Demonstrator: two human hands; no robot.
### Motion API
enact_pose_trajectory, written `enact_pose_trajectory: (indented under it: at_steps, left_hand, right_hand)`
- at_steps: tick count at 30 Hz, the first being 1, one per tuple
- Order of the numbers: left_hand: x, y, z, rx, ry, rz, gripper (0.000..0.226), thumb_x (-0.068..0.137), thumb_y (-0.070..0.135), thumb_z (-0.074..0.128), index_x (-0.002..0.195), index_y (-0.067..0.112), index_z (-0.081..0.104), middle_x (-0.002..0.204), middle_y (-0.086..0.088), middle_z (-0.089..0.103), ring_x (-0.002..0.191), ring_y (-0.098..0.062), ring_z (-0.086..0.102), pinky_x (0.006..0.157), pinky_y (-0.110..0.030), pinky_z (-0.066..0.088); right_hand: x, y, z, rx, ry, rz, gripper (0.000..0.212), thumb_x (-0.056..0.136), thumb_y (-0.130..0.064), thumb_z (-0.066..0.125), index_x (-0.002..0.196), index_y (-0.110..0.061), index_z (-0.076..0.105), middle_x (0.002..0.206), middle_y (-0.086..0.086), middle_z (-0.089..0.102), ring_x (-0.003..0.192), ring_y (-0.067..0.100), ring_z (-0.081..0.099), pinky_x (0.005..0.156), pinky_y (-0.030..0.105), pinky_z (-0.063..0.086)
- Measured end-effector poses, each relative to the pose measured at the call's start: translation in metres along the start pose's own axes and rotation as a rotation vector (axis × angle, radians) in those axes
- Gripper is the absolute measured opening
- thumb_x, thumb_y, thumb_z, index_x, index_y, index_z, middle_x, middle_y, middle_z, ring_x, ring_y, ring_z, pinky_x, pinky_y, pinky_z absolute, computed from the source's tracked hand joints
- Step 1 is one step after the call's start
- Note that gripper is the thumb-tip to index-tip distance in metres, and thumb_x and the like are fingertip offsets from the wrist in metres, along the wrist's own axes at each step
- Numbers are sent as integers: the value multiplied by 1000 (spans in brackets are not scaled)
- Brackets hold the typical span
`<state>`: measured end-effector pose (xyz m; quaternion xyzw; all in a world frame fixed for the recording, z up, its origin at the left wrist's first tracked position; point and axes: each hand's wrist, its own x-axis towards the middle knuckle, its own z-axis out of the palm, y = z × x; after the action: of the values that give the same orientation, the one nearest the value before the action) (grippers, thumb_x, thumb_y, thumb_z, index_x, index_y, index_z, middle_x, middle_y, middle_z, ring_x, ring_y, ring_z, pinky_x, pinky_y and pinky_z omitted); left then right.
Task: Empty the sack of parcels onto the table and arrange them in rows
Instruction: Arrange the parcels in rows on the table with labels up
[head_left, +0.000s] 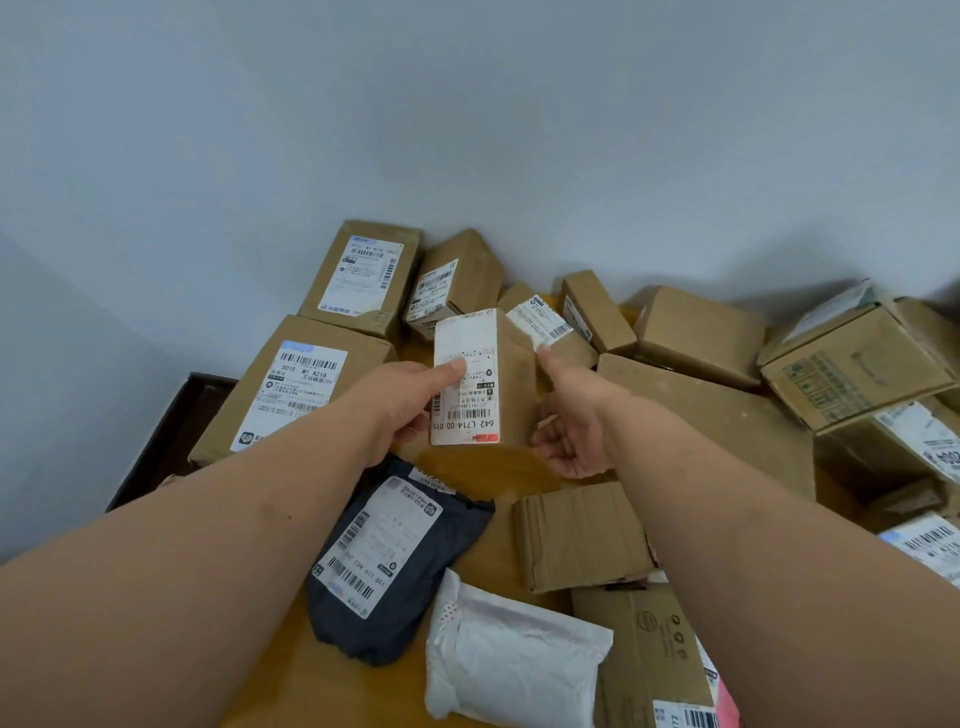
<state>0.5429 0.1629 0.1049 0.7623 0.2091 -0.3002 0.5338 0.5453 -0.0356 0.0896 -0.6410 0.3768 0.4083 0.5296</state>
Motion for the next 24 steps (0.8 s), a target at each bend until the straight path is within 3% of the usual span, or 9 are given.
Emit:
enact_pose_trajectory:
  at_steps: [3,4,6,8,11,15,17,21,24]
  left_hand:
    - [-1,-3,8,113,53,2,31,100,33,56,124,13,57,86,-1,69,64,-11,55,51,-20,46]
    - [0,-4,9,157,67,9,32,101,30,55,129,15,52,90,-1,69,68,-10,58,52,-20,49]
    - [0,-6,11,248,80,39,36,101,26,54,135,19,47,107,-3,69,85,-14,65,67,-27,57]
    - [1,-7,12,311,74,55,45,100,24,55,143,21,41,124,-5,65,101,-21,66,82,-35,59]
    - [3,-8,10,439,70,90,54,100,27,55,150,23,36,138,-6,57,110,-23,63,92,-38,56]
    - [7,-7,2,765,113,159,49,99,33,51,146,19,42,138,-8,55,108,-24,60,88,-35,55]
    - [10,-6,-3,864,148,183,50,98,37,51,144,20,45,136,-9,53,108,-25,60,86,-36,56]
    - [17,-4,-9,897,246,279,55,94,44,55,145,26,45,137,-7,52,118,-27,56,94,-43,53]
    - [23,1,-13,955,329,323,53,95,42,52,146,29,44,144,-4,46,130,-28,43,105,-48,37]
  right_hand:
    - [-6,3,18,-84,-20,-66,63,88,-72,48,119,-19,57,108,11,63,90,27,61,68,41,51]
    - [-7,4,23,-108,-37,-80,58,91,-66,52,126,-20,55,118,11,62,96,28,61,74,46,53]
    - [-4,7,32,-190,-51,-108,62,91,-58,59,142,-26,46,140,9,52,109,31,59,90,51,53]
    - [1,9,39,-259,-51,-139,69,90,-52,64,149,-28,38,150,7,44,114,31,58,92,50,53]
    - [8,7,48,-320,-47,-188,62,95,-39,62,150,-26,37,147,8,46,108,28,61,90,44,56]
    - [11,-1,57,-365,-50,-243,47,99,-31,56,144,-22,46,125,5,54,102,25,64,89,39,56]
    - [11,-6,61,-429,-35,-267,41,100,-33,55,139,-21,50,127,5,57,98,22,64,83,35,56]
    - [19,-25,62,-449,234,-475,23,98,-33,55,113,-15,57,114,4,62,75,11,54,57,22,43]
    - [29,-45,66,-403,370,-638,43,96,-35,55,136,-19,48,130,8,49,97,23,56,63,27,44]
